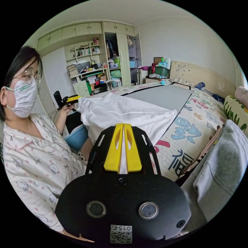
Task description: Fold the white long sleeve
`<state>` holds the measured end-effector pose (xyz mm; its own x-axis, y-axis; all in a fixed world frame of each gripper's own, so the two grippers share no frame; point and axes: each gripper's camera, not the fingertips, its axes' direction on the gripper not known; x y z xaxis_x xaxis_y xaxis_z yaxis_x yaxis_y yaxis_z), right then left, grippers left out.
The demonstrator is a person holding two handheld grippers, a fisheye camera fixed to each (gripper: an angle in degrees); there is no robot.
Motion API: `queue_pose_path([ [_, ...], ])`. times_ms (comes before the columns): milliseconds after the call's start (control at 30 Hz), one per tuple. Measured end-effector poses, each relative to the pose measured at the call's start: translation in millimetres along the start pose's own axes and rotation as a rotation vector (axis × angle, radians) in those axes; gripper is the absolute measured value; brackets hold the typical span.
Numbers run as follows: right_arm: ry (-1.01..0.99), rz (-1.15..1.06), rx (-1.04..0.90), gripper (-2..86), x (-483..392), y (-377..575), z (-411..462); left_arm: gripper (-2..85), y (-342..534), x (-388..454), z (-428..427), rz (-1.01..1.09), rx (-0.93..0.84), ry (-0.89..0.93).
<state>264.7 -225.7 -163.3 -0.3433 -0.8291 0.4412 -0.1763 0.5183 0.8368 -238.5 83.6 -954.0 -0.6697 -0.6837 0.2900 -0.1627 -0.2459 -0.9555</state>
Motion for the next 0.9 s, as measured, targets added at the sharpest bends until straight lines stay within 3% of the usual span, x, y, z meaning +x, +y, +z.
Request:
queue_pose_path([
  [100,-0.022,0.091,-0.012,2.3,33,16,-10,1.5,41,-19,1,-0.102,-0.065,0.023],
  [300,-0.023,0.357,0.211,10.0,121,11,-54,3.7,117,-131,-49,-0.537,0.285,0.085],
  [400,-0.05,0.4,0.213,11.0,163,-21,-41,6.7,114,-189,1,-0.687,0.129,-0.005],
  [467,-0.057,0.441,0.176,11.8,198,-51,-19,9.9,101,-236,64,-0.748,-0.037,0.036],
  [733,0.025,0.524,0.035,13.5,281,-113,53,13.8,72,-316,221,-0.742,-0.315,0.089],
  [900,0.105,0.524,-0.001,7.2,304,-129,79,10.1,53,-320,264,-0.659,-0.445,0.07],
])
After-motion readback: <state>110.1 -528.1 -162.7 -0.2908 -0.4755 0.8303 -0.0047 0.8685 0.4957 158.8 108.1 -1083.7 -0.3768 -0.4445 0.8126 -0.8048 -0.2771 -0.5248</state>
